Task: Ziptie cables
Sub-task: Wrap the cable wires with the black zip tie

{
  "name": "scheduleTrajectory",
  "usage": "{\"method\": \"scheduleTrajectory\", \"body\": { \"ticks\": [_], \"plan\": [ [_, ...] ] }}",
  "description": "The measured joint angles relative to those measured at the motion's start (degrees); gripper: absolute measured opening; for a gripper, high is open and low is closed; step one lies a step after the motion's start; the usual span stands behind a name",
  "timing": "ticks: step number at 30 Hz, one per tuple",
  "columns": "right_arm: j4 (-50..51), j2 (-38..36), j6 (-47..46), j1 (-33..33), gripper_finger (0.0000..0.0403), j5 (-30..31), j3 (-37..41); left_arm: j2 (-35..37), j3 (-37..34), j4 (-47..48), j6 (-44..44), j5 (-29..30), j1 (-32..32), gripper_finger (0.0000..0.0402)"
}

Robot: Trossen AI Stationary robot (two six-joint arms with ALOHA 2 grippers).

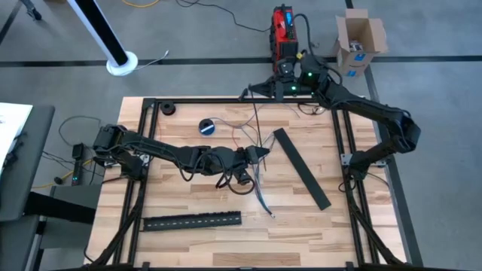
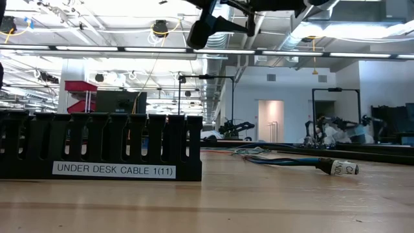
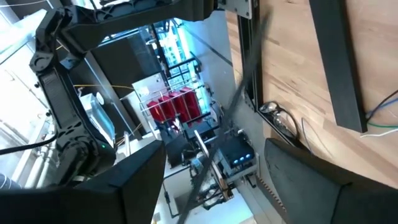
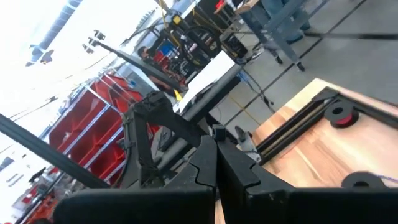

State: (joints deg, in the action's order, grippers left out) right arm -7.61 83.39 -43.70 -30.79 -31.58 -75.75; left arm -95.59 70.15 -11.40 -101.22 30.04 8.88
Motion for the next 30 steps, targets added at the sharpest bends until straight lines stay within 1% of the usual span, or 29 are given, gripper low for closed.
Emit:
{"method": "scheduleTrajectory", "body": {
  "ticks": [7, 13, 21, 25, 27, 30],
  "plan": [
    [-1.7, 0.2, 0.0, -0.2, 0.0, -0.1, 0.0, 0.0, 0.0, 0.0, 0.1, -2.1, 0.1, 0.0265],
    [-2.0, 0.2, 0.0, -1.0, 0.0, 0.0, 0.0, 0.0, 0.0, 0.0, 0.4, -6.8, 0.1, 0.0265],
    [-2.0, 0.2, 0.5, -0.8, 0.0, 0.0, 0.0, 0.0, 0.0, -0.1, 1.0, -7.2, -0.3, 0.0263],
    [-2.3, 0.2, 0.3, -0.7, 0.0, 0.0, 0.0, -0.1, 0.0, -0.1, 1.4, -7.5, -0.7, 0.0243],
    [-2.3, 0.2, 0.2, -0.7, 0.0, 0.0, 0.0, -0.1, 0.0, 0.0, 1.3, -7.5, -0.8, 0.0223],
    [-2.3, 0.2, 0.2, -0.7, 0.0, 0.0, 0.0, -0.1, 0.0, 0.0, 1.4, -7.4, -0.9, 0.0183]
  ]
}}
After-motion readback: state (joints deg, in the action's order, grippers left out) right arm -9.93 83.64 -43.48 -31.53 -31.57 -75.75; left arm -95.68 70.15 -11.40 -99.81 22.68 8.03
